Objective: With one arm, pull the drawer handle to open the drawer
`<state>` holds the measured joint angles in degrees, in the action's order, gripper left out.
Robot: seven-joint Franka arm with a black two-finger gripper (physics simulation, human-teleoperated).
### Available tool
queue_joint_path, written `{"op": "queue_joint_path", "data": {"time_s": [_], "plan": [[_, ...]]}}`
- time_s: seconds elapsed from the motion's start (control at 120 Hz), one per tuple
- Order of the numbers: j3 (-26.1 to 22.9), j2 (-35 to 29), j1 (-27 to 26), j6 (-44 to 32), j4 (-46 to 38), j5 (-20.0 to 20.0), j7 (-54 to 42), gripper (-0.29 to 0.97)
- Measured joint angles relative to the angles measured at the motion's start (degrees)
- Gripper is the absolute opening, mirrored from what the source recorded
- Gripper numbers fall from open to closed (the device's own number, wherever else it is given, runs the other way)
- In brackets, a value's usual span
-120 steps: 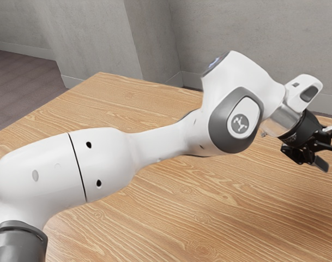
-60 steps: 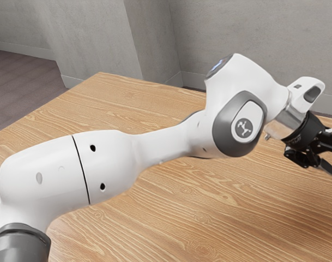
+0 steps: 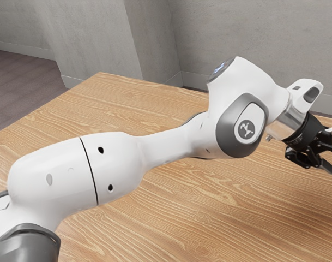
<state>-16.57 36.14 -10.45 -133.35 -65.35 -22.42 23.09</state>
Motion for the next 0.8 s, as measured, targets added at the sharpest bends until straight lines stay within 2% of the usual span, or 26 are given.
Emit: {"op": "queue_joint_path", "data": {"time_s": [0.542,0.8], "plan": [[2.42,-1.16,-0.04,1.64,-0.52,1.06,1.65,0.32],[4.25,-1.92,0.26,4.16,-0.52,0.26,1.85,0.32]]}}
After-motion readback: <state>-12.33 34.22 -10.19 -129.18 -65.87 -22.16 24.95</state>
